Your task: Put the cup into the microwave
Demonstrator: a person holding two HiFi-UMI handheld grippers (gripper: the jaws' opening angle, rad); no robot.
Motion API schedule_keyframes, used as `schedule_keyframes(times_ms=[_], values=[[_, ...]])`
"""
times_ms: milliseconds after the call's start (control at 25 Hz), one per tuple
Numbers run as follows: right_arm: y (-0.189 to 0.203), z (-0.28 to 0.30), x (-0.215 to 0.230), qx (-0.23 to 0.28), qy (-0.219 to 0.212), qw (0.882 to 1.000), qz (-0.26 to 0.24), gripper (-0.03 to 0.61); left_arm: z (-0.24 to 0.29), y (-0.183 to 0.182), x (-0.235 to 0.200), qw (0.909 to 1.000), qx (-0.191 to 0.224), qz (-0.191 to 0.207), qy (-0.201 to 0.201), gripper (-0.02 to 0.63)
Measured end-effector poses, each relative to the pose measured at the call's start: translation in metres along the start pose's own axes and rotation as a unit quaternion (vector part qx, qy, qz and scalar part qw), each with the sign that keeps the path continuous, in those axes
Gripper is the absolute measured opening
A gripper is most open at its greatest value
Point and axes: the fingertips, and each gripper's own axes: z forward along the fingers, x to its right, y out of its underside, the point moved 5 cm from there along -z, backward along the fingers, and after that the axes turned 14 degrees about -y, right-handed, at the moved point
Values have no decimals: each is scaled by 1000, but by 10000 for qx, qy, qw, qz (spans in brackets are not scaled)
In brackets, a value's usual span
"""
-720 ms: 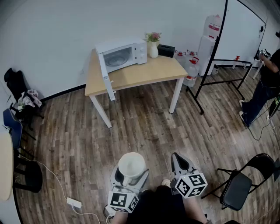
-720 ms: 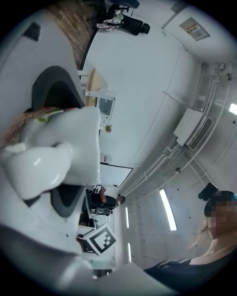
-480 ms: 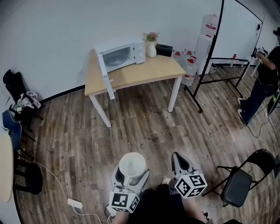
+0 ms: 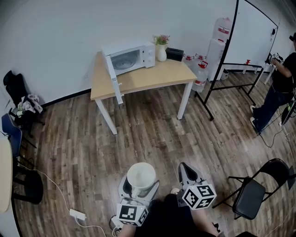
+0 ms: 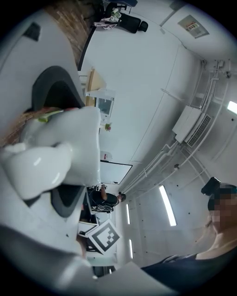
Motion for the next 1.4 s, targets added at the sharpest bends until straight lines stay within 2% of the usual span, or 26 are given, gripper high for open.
schedule_keyframes(times_ms=[280, 520, 800, 1400], values=[[13, -2, -1, -100, 43, 9998, 142, -8, -5, 6, 0, 9999, -68, -113, 47, 459], [8, 15, 10, -120, -9, 9998, 155, -6, 13, 5, -1, 9999, -50, -140, 26, 459], [-14, 47, 38, -147, -69, 9997, 169, -8, 60, -6, -2, 9999, -9, -163, -9, 459], [-57, 146, 123, -321, -316, 9988, 173, -8, 195, -21, -11, 9995, 73, -238, -217, 459]])
